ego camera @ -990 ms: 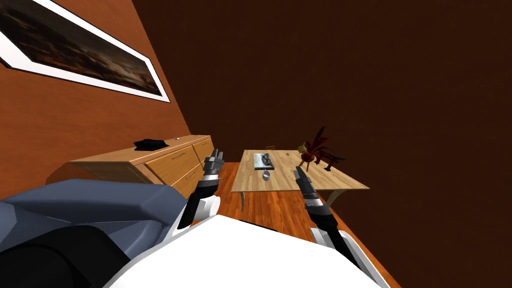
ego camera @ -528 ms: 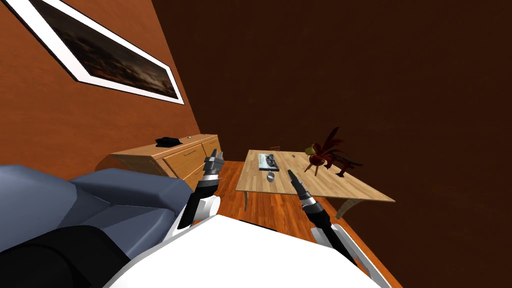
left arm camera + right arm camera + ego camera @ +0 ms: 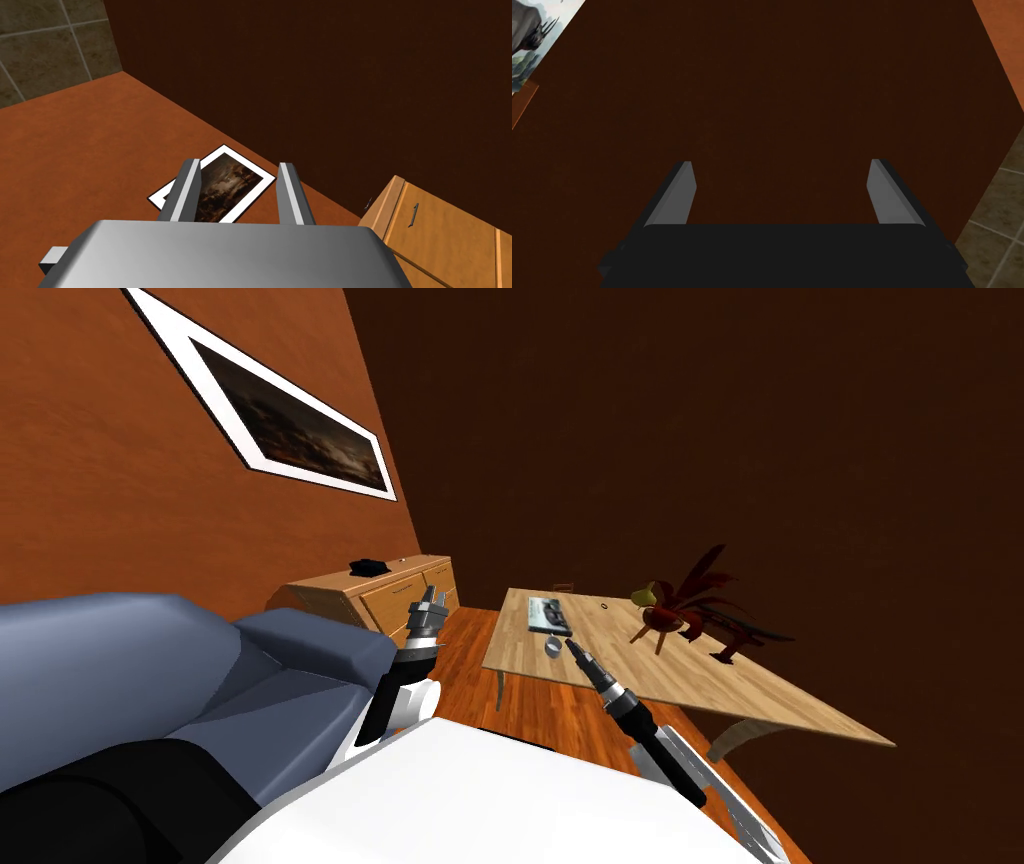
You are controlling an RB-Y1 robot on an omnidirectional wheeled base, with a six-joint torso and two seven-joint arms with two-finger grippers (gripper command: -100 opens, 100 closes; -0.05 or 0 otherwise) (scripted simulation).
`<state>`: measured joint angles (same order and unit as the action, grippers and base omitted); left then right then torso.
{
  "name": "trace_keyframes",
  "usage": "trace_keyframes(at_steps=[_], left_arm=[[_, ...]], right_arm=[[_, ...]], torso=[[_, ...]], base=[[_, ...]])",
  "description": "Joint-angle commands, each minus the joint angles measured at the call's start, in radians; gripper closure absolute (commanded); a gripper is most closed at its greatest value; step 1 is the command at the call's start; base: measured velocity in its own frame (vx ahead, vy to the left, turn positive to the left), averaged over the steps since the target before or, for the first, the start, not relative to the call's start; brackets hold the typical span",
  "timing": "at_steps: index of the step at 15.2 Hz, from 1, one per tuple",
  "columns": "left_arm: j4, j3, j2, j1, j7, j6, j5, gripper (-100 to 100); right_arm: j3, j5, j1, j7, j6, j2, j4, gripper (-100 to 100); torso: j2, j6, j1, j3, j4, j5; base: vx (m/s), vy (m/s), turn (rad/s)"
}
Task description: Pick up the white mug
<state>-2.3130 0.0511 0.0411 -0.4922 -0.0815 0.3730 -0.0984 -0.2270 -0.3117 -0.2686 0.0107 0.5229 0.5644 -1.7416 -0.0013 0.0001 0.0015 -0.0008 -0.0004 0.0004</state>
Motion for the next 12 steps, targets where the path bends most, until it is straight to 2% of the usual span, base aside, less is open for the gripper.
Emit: trace_keyframes(at_steps=[1,2,3,4,5,7,8,9,10,12], left_arm=[[0.000,0.000,0.000,0.000,0.000,0.000,0.000,0],[0.000,0.000,0.000,0.000,0.000,0.000,0.000,0],[0.000,0.000,0.000,0.000,0.000,0.000,0.000,0],[0.000,0.000,0.000,0.000,0.000,0.000,0.000,0],[0.000,0.000,0.000,0.000,0.000,0.000,0.000,0],[0.000,0.000,0.000,0.000,0.000,0.000,0.000,0],[0.000,0.000,0.000,0.000,0.000,0.000,0.000,0],[0.000,0.000,0.000,0.000,0.000,0.000,0.000,0],[0.000,0.000,0.000,0.000,0.000,0.000,0.000,0],[0.000,0.000,0.000,0.000,0.000,0.000,0.000,0]], right_arm=[[-0.030,-0.023,0.034,0.011,0.013,0.050,0.050,-100],[-0.030,-0.023,0.034,0.011,0.013,0.053,0.069,-100],[-0.057,-0.043,0.062,0.021,0.023,0.087,0.095,-100],[-0.057,-0.043,0.062,0.021,0.023,0.095,0.121,-100],[-0.085,-0.064,0.089,0.031,0.033,0.122,0.149,-100],[-0.085,-0.064,0.089,0.031,0.033,0.136,0.177,-100],[-0.113,-0.085,0.116,0.042,0.044,0.176,0.209,-100],[-0.113,-0.085,0.116,0.042,0.044,0.176,0.231,-100],[-0.142,-0.106,0.143,0.052,0.054,0.210,0.258,-100],[-0.142,-0.106,0.143,0.052,0.054,0.216,0.286,-100]], torso=[[0.000,0.000,0.000,0.000,0.000,0.000],[0.000,-0.001,0.000,0.000,0.000,0.000],[0.000,-0.001,0.000,0.000,0.000,0.000],[0.000,-0.001,0.001,0.000,0.000,0.000],[0.000,-0.001,0.001,0.000,0.000,0.000],[-0.001,-0.001,0.001,0.000,0.000,0.000],[0.000,0.000,0.000,0.000,0.000,0.000],[-0.001,-0.001,0.000,0.000,0.000,0.000],[-0.001,0.000,0.000,0.000,0.000,0.000],[0.000,-0.001,0.001,0.000,0.000,0.000]], base=[[0.016,0.026,0.178],[0.016,0.024,0.193],[0.016,0.033,0.282],[0.019,0.030,0.210],[0.022,0.038,0.232],[0.022,0.028,0.133],[0.023,0.026,0.173],[0.025,0.025,0.193],[0.023,0.034,0.277],[0.019,0.026,0.146]])
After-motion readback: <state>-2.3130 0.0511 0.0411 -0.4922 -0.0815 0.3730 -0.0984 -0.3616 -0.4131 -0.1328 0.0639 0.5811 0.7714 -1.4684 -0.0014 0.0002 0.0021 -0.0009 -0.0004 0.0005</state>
